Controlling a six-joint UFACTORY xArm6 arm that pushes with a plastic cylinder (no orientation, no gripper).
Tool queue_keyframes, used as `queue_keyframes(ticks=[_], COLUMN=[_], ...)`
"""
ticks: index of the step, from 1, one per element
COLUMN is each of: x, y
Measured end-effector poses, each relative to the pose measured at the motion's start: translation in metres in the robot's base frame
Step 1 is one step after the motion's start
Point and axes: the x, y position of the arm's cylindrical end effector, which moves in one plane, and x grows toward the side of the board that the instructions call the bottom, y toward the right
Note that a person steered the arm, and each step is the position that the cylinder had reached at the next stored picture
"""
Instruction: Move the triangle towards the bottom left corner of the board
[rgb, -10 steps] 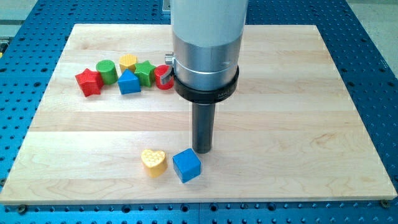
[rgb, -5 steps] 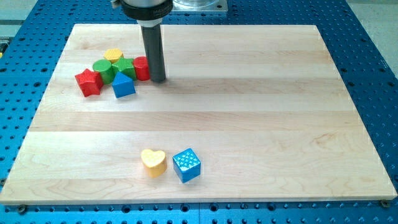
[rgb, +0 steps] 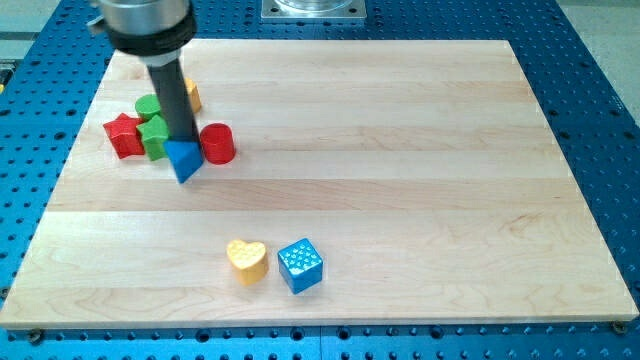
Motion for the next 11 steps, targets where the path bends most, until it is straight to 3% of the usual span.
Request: queue_keyframes(ticks=[2,3,4,6,8,10,11], x=[0.077,0.005,0.0,0.091,0.051,0.141,0.109], y=[-0.056,-0.04,0.014,-0.009,-0.03,-0.081,-0.075])
